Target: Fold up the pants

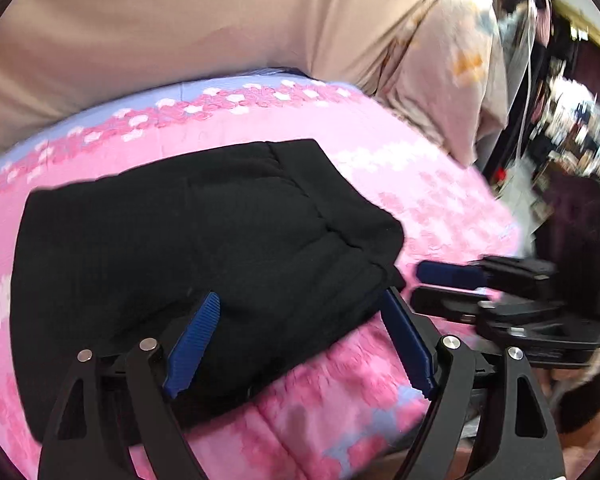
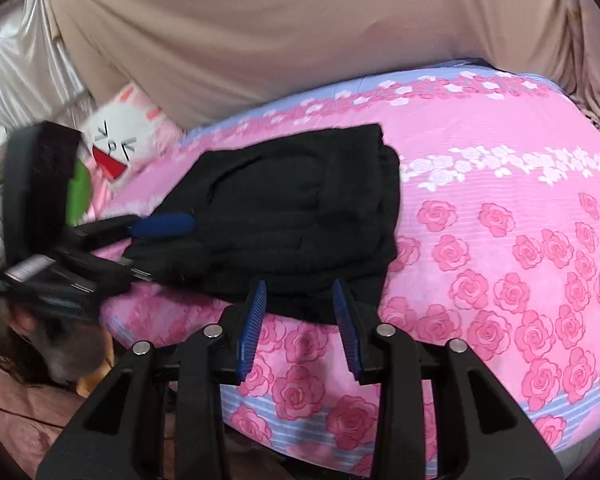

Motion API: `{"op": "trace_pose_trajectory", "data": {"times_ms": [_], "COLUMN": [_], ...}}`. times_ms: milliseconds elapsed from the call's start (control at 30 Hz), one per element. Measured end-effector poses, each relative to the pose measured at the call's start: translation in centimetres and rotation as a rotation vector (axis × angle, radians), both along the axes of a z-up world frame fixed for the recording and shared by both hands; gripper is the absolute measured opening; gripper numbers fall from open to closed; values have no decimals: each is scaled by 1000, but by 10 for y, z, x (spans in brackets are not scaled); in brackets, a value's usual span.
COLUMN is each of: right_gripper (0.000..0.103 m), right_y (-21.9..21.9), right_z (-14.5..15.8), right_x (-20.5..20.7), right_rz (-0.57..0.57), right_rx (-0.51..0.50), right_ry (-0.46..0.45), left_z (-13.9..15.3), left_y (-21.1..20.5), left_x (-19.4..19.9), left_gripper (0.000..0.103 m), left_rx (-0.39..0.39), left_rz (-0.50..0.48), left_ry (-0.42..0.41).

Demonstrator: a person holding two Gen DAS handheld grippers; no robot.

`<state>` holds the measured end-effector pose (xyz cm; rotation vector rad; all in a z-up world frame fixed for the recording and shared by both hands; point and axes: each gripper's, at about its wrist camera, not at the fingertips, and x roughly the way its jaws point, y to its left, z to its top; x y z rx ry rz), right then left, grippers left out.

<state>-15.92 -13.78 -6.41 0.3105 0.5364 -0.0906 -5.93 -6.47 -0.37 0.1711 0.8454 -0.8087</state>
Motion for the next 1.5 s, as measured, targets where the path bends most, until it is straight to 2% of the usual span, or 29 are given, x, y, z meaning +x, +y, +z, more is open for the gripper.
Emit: {"op": "trace_pose_trajectory", "data": {"times_ms": [67, 100, 133, 167, 200, 233, 300, 400, 467, 567, 733, 800, 867, 933, 1000, 1067, 1100, 1133, 1200, 1233, 1300, 1333, 1367, 1400, 1500], "right_gripper": [34, 34, 34, 34, 34, 34, 34, 34, 34, 34, 34, 28, 26, 26, 0, 0, 3, 4, 4, 4, 0, 0, 0, 7, 8], "right_y": [-8, -13, -18, -23, -28, -30, -32, -24, -13, 3, 33, 44, 41, 27, 4, -18, -22, -22, -16, -14, -24, -32, -40, -46, -60], "right_z": [-5, -9, -12, -14, -15, -14, -11, -4, 3, 7, 11, 14, 17, 6, -16, -18, -11, -5, 0, -3, -16, -18, -17, -12, -2], "right_x": [-2, -4, -6, -7, -9, -10, -13, -12, -1, 20, 67, 84, 104, 133, 152, 146, 137, 132, 132, 137, 147, 142, 131, 115, 63], "right_rz": [-25, -33, -42, -57, -61, -63, -57, -6, 48, 120, 235, 277, 289, 254, 157, 140, 83, 78, 166, 173, 52, 64, 75, 72, 17], "right_rx": [20, 45, 62, 82, 96, 105, 110, 104, 83, 70, 48, 36, 76, 127, 136, 287, 274, 264, 308, 285, 175, 227, 286, 290, 237], "right_ry": [0, -2, -4, -8, -13, -21, -43, -70, -76, -78, -56, -53, -63, -18, 38, 13, -5, -24, -45, -17, 65, 49, 27, 4, -49], "left_z": [-4, -6, -9, -11, -14, -13, 4, 39, 65, 88, 100, 104, 104, 102, 99, 96, 94, 92, 87, 84, 80, 78, 76, 72, 55], "left_y": [-13, -16, -20, -21, -21, -13, 11, 43, 60, 75, 81, 82, 82, 79, 77, 75, 74, 72, 68, 65, 60, 58, 55, 53, 43], "left_x": [-3, -4, -5, -2, 6, 20, 40, 59, 65, 74, 77, 75, 74, 73, 71, 71, 71, 70, 70, 70, 67, 65, 61, 58, 52], "left_gripper": [80, 74, 62, 13, 4, 4, 3, 3, 3, 3, 3, 3, 3, 3, 3, 3, 3, 3, 3, 3, 3, 3, 3, 3, 4], "left_rx": [48, 66, 95, 105, 93, 33, -111, -279, -334, -355, -346, -345, -350, -346, -350, -353, -345, -335, -336, -338, -335, -332, -330, -323, -287], "left_rz": [-12, -17, -19, -26, -35, -10, 33, 68, 89, 122, 144, 143, 132, 128, 118, 112, 112, 111, 93, 84, 69, 65, 55, 47, 27], "left_ry": [-75, -102, -137, -131, -59, 26, 106, 147, 111, 74, 48, 38, 38, 36, 45, 55, 52, 46, 53, 63, 65, 66, 74, 80, 100]}}
